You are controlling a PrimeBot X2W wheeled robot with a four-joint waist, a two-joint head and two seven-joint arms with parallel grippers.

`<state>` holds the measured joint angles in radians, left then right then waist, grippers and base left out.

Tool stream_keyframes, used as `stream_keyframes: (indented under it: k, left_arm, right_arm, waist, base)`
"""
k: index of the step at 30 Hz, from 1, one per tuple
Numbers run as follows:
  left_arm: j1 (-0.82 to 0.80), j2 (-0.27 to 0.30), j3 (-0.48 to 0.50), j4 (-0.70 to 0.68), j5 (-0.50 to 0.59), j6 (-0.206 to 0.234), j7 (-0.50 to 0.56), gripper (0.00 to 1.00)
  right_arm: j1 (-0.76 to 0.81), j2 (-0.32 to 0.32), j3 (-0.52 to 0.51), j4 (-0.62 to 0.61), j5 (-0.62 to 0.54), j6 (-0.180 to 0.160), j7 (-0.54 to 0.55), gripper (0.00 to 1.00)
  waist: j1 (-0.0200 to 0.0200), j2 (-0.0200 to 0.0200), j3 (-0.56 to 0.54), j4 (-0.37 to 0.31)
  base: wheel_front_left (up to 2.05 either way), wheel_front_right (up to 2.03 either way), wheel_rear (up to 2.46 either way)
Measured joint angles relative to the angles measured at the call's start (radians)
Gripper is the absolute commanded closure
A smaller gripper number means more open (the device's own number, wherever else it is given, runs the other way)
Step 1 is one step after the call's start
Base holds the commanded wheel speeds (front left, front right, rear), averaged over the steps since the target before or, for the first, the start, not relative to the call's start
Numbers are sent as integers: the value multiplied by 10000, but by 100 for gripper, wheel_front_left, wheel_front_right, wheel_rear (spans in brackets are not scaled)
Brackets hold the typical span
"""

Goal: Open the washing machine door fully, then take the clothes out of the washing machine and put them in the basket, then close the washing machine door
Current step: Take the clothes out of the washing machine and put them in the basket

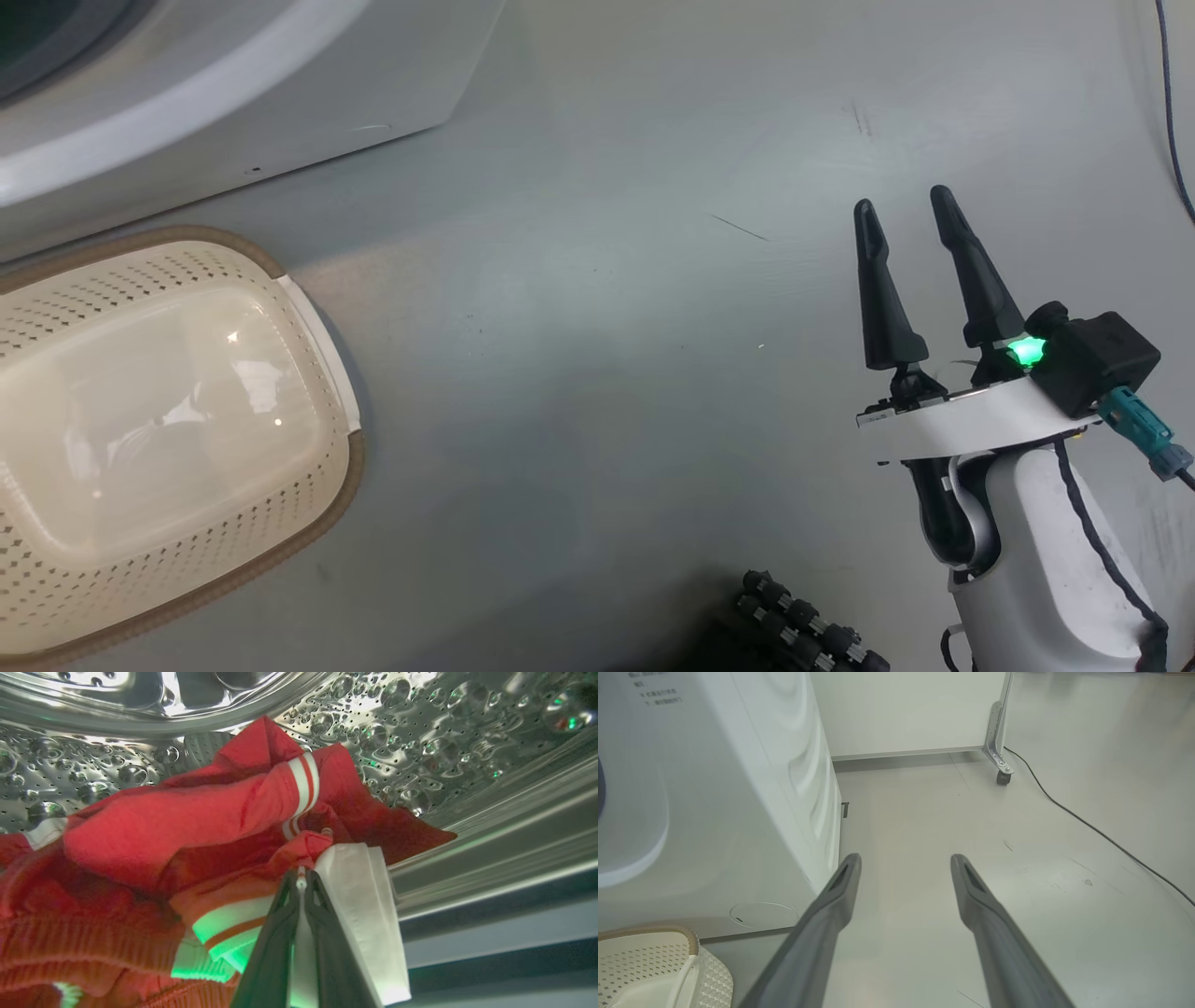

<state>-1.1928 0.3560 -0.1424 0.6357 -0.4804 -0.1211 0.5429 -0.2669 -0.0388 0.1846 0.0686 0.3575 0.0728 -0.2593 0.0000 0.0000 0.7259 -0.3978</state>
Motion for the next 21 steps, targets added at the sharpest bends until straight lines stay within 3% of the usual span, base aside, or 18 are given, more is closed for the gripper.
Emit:
stream_keyframes:
  k: [9, 21]
  left_arm:
    - [-68, -163, -359, -631, -19, -2, -746, 100]
    - [549, -100, -750, -1868, 441, -44, -3271, 100]
  right_arm:
    - [-125, -4, -297, -23, -236, -36, 0, 0]
    - [-330, -10, -581, -33, -552, -13, 0, 0]
  waist:
    - [0, 0, 33, 370]
    - [0, 0, -22, 1020]
  base:
    - [0, 0, 0]
    - [0, 0, 0]
